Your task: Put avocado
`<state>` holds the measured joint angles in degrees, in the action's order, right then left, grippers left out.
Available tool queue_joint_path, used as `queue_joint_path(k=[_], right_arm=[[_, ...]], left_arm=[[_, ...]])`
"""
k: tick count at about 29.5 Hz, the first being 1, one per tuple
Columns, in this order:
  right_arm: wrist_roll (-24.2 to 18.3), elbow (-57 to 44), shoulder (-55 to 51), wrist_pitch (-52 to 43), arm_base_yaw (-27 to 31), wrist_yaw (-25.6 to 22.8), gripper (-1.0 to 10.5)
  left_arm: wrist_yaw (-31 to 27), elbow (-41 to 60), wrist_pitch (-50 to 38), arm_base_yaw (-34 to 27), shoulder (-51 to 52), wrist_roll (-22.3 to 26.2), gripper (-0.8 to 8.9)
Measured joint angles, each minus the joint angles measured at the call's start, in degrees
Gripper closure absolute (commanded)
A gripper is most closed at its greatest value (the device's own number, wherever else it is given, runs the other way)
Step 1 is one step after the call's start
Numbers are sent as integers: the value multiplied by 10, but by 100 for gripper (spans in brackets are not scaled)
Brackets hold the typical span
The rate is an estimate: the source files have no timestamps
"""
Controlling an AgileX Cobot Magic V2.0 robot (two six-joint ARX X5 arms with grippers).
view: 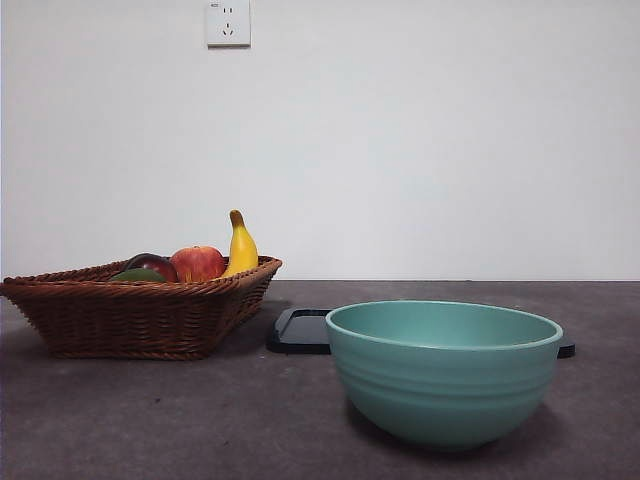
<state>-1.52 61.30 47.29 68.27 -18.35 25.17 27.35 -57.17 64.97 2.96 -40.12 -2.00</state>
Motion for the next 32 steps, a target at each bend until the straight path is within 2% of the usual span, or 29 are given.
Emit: queue_joint_path(k=[6,15,22,28,32], right_arm=[[0,0,0,0,0,0,523],[0,0,0,-2,0,0,523],[0,0,0,-2,0,0,523],[0,0,0,-3,0,-1,523],[0,0,0,-3,0,-1,523]], left_arm=[[0,0,-14,12,-13,-3,438],[-8,-7,-123,61,-106,-27,440],[-100,-60,-173,114,-233,-35,440],[-181,-118,-183,142,-347,-34,440],[-202,-134,-204,150,-410,-34,440]])
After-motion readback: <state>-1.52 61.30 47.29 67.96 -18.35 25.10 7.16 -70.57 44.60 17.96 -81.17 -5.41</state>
